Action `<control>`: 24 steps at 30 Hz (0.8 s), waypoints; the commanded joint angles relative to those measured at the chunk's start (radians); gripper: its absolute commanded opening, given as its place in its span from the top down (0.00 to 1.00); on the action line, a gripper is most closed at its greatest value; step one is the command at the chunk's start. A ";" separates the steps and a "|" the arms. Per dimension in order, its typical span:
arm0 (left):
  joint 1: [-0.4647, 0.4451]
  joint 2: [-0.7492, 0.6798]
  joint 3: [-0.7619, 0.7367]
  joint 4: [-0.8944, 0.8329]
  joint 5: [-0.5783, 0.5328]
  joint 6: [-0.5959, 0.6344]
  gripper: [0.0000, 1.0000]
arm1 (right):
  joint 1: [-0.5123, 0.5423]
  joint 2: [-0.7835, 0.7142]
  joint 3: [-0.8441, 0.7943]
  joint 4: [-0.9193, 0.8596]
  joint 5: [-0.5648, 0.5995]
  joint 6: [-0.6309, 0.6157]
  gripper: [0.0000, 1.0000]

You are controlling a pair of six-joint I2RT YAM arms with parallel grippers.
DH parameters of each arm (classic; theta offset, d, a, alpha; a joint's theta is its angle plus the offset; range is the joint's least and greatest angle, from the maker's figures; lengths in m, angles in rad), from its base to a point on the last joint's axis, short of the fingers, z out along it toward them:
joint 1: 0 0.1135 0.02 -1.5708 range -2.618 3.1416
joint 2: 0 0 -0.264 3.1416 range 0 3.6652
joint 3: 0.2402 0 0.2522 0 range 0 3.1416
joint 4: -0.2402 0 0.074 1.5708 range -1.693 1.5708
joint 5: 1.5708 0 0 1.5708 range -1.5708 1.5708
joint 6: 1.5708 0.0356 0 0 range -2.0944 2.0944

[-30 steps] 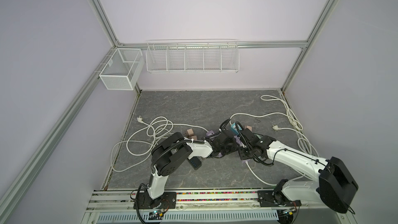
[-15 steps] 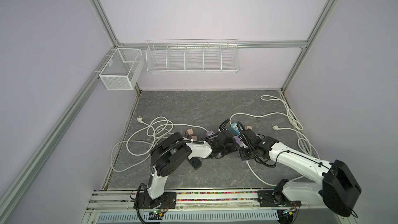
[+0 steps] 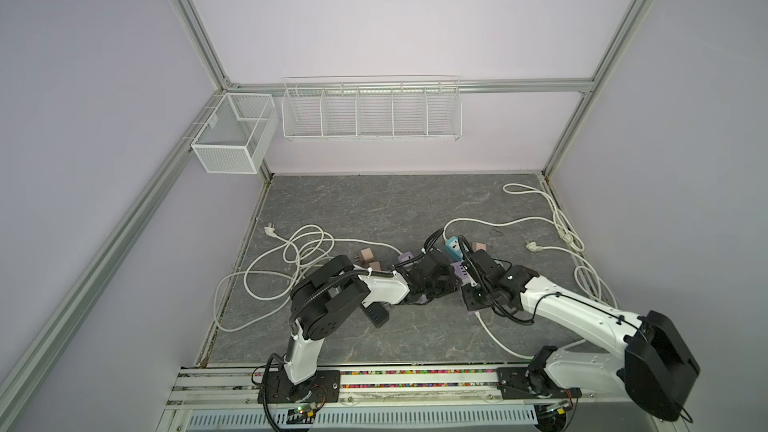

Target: Pull the plug off the socket

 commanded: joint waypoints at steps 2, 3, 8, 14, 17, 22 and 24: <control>0.001 0.062 -0.025 -0.190 0.005 0.023 0.65 | -0.004 0.015 0.000 0.076 -0.020 0.000 0.84; 0.001 0.060 -0.025 -0.198 0.002 0.026 0.65 | -0.006 0.010 0.007 0.054 0.018 -0.002 0.84; 0.001 0.057 -0.014 -0.238 -0.007 0.061 0.65 | -0.031 -0.043 0.009 0.016 0.084 -0.023 0.84; 0.002 0.069 -0.007 -0.249 -0.009 0.065 0.66 | -0.023 -0.020 -0.020 0.101 -0.067 -0.007 0.85; 0.002 0.067 -0.011 -0.253 -0.013 0.066 0.66 | -0.024 -0.023 -0.015 0.054 0.015 -0.003 0.85; 0.002 0.060 -0.005 -0.299 -0.029 0.079 0.67 | -0.048 -0.073 -0.013 0.020 0.054 -0.021 0.84; 0.002 0.059 -0.009 -0.285 -0.024 0.076 0.68 | -0.046 -0.067 -0.016 0.053 -0.012 -0.015 0.85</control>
